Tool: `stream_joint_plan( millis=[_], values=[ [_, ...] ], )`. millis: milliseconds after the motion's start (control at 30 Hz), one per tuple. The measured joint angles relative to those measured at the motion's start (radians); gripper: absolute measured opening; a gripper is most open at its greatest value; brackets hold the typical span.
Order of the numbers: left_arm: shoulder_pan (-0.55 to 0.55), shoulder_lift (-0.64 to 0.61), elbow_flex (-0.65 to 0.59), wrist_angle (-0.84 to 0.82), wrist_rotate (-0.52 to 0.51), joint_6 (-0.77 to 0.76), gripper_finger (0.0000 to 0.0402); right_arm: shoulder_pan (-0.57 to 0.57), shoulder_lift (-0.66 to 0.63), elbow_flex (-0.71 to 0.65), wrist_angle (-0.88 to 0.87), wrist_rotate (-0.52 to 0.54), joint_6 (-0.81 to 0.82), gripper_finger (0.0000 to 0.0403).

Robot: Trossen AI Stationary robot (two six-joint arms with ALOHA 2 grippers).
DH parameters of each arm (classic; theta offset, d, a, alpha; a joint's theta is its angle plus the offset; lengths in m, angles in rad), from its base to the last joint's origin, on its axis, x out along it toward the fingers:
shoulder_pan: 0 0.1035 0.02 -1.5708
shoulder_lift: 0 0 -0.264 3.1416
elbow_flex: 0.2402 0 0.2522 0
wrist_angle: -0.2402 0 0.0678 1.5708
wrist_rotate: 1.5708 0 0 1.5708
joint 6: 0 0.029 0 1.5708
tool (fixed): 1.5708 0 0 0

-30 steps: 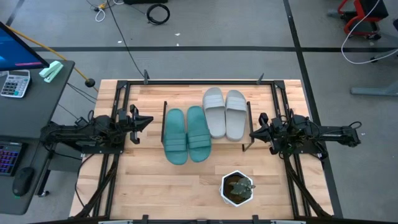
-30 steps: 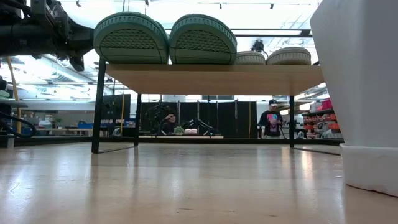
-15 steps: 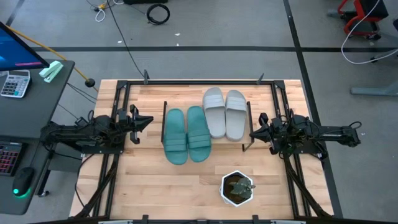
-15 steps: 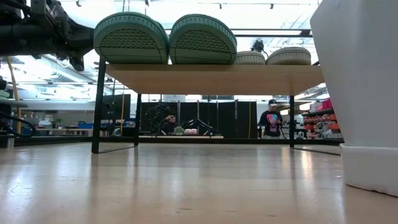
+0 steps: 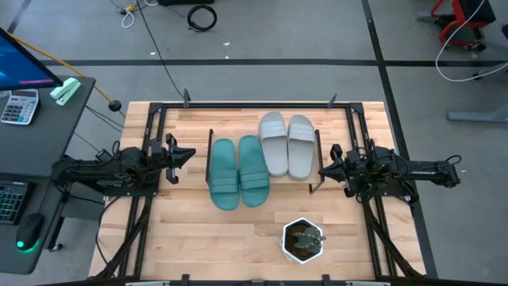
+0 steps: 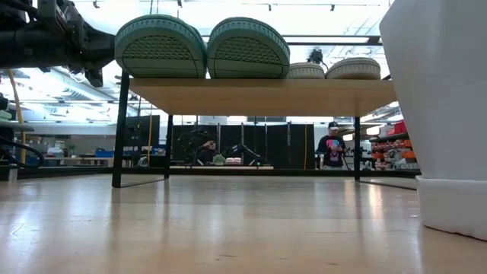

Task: Pick and place slides into the shelf
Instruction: Return to Home Position

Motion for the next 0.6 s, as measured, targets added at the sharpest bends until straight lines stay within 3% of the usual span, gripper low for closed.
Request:
stream_joint_plan(
  millis=[600],
  values=[
    [0.0,0.0,0.0,0.0,0.0,0.0,0.0025,0.0,0.0,0.0,0.0,0.0,0.0,0.0012]
  ],
)
